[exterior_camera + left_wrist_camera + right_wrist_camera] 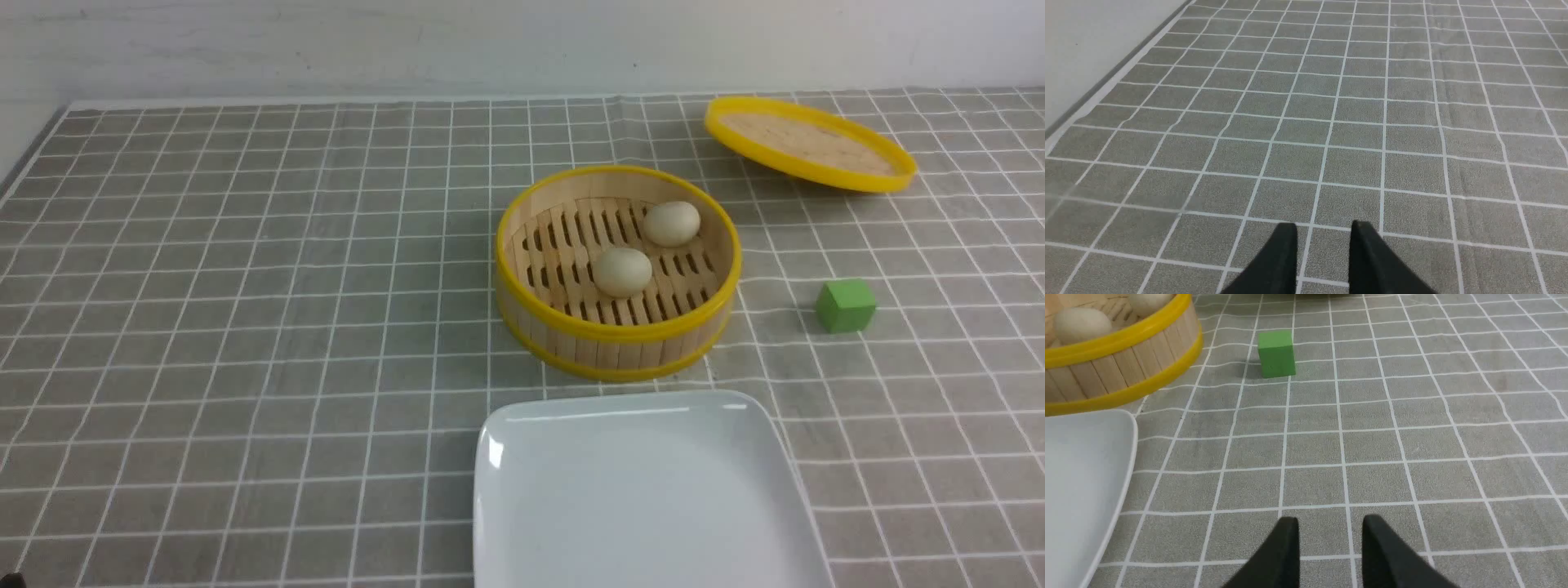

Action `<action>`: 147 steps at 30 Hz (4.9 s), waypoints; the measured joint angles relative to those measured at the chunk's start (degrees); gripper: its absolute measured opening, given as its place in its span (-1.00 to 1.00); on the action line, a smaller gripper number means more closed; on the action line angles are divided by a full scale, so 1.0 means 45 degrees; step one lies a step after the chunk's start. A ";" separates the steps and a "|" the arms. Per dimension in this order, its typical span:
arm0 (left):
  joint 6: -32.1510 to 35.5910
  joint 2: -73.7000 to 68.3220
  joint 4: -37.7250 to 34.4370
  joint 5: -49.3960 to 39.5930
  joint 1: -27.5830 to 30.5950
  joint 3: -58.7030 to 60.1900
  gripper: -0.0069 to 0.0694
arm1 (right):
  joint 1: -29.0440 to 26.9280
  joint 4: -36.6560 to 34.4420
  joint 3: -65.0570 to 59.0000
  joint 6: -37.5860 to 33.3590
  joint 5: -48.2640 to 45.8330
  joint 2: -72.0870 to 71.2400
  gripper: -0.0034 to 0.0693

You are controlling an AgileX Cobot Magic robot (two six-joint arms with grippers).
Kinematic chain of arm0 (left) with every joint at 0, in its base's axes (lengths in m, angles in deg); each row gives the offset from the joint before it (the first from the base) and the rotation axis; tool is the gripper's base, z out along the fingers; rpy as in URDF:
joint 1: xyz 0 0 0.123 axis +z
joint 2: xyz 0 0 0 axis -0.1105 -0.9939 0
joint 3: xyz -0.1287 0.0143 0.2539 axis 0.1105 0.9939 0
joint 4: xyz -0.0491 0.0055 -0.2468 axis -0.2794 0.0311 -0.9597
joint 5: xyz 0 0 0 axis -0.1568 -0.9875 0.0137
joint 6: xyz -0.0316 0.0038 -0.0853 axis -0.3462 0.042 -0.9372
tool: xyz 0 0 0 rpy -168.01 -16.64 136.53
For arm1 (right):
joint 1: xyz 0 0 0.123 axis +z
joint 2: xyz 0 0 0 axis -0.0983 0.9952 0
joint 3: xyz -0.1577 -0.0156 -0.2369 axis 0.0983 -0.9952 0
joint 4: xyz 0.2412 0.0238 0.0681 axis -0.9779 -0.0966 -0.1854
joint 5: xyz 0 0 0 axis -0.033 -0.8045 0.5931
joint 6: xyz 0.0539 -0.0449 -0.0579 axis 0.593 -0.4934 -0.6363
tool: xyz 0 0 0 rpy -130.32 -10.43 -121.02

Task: Put the steamed buns into the plate on the grey tablecloth.
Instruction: 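Reach toward a bun in the bamboo steamer with the right gripper, then move the steamed bun from the bamboo steamer onto the white plate with the right gripper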

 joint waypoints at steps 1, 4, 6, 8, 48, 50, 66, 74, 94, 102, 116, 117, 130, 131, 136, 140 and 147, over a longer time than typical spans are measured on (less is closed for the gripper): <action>0.0000 0.0000 0.0025 0.0000 0.0000 0.0000 -0.24 | 0.0000 0.0000 0.0000 0.0000 0.0000 0.0000 -0.25; 0.0000 0.0000 0.0039 -0.0003 0.0000 0.0000 -0.24 | 0.0000 0.0000 0.0000 0.0000 0.0000 0.0000 -0.25; 0.0000 0.0000 0.0039 -0.0003 0.0000 0.0000 -0.23 | 0.0000 0.0000 0.0000 0.0000 0.0000 0.0000 -0.25; 0.0000 0.0000 0.0039 -0.0003 0.0000 0.0000 -0.23 | 0.0000 0.0000 0.0000 0.0000 0.0000 0.0000 -0.25; 0.0000 0.0000 0.0053 -0.0013 0.0000 0.0000 -0.19 | 0.0000 -0.2388 -0.0038 0.1430 0.0111 0.0000 -0.25; 0.0000 0.0000 0.0056 -0.0013 0.0000 0.0000 -0.19 | 0.0000 -0.3662 -0.0088 0.2179 0.0138 0.0000 -0.25; 0.0000 0.0000 0.0080 -0.0013 0.0000 0.0000 -0.19 | 0.0000 -0.7175 0.0733 0.2315 0.1415 0.0043 -0.41; 0.0000 0.0000 0.0080 -0.0013 0.0000 0.0000 -0.19 | 0.0000 -0.3827 0.5996 -0.0076 -0.0275 0.4971 -0.94; 0.0000 0.0000 0.0080 -0.0024 0.0000 0.0000 -0.19 | 0.1934 -0.8618 1.4299 -0.8179 -0.4609 1.7926 -0.40; 0.0000 0.0000 0.0080 -0.0024 0.0000 0.0000 -0.19 | 0.3672 -0.4368 1.9403 -0.4957 -0.4741 2.2475 -0.12; 0.0000 0.0000 0.0080 -0.0024 0.0000 0.0000 -0.19 | 0.3781 -0.1592 2.3966 -0.3222 -0.4381 2.7571 0.14; 0.0000 0.0000 0.0080 -0.0024 0.0000 0.0000 -0.19 | 0.3781 -0.1552 2.4175 -0.3207 -0.4287 2.7854 0.14; 0.0000 0.0000 0.0091 -0.0024 0.0000 0.0000 -0.19 | 0.3781 -0.1104 2.4486 -0.3227 -0.4343 2.8445 -0.66; 0.0000 0.0000 0.0091 -0.0024 0.0000 0.0000 -0.19 | 0.3781 -0.1104 2.4486 -0.3227 -0.4521 2.8247 -0.83; 0.0000 0.0000 0.0091 -0.0024 0.0000 0.0000 -0.19 | 0.3781 -0.1244 2.4486 -0.3227 -0.5971 2.6422 -0.87; 0.0000 0.0000 0.0091 -0.0024 0.0000 0.0000 -0.19 | 0.3781 -0.1988 2.4523 -0.3227 -0.8184 2.4127 -0.87; 0.0000 0.0000 0.0091 -0.0024 0.0000 0.0000 -0.19 | 0.3872 -0.4467 2.3630 -0.3227 -1.0564 2.1142 -0.87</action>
